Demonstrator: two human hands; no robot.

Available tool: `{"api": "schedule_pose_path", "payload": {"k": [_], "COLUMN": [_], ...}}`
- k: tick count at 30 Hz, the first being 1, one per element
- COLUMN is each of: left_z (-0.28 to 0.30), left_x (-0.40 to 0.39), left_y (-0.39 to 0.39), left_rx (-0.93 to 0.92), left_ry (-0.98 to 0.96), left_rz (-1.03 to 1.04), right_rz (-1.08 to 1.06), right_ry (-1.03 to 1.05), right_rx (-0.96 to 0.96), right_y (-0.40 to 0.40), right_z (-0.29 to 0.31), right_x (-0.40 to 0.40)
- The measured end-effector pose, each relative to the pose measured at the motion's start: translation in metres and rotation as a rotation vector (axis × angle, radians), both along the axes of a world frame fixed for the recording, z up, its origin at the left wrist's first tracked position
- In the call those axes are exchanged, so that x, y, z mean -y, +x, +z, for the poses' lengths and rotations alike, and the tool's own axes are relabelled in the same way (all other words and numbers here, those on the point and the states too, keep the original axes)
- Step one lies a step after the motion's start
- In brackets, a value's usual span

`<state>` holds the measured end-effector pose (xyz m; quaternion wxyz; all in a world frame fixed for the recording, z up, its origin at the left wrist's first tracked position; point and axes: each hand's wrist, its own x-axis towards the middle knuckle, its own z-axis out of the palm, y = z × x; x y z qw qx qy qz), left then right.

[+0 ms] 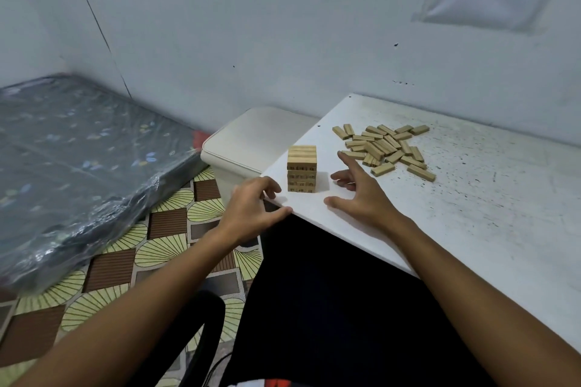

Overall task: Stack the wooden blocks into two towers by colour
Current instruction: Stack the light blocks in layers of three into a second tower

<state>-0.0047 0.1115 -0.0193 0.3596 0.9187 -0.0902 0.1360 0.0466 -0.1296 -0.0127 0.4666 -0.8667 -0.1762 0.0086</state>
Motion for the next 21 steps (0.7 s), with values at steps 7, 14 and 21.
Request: {"api": "schedule_pose_path", "payload": {"k": [7, 14, 21], "left_z": [0.001, 0.009, 0.001], "left_x": [0.056, 0.128, 0.173], "left_y": [-0.022, 0.001, 0.065], "left_rx": [0.102, 0.074, -0.024], "left_ry": [0.093, 0.139, 0.159], "left_rz": [-0.275, -0.345, -0.125], "right_rz": [-0.114, -0.264, -0.461], "right_ry": [0.009, -0.003, 0.010], "right_rx": [0.035, 0.016, 0.025], "right_y": [-0.031, -0.054, -0.046], "right_z": [-0.002, 0.003, -0.006], "right_x": [0.030, 0.090, 0.141]}}
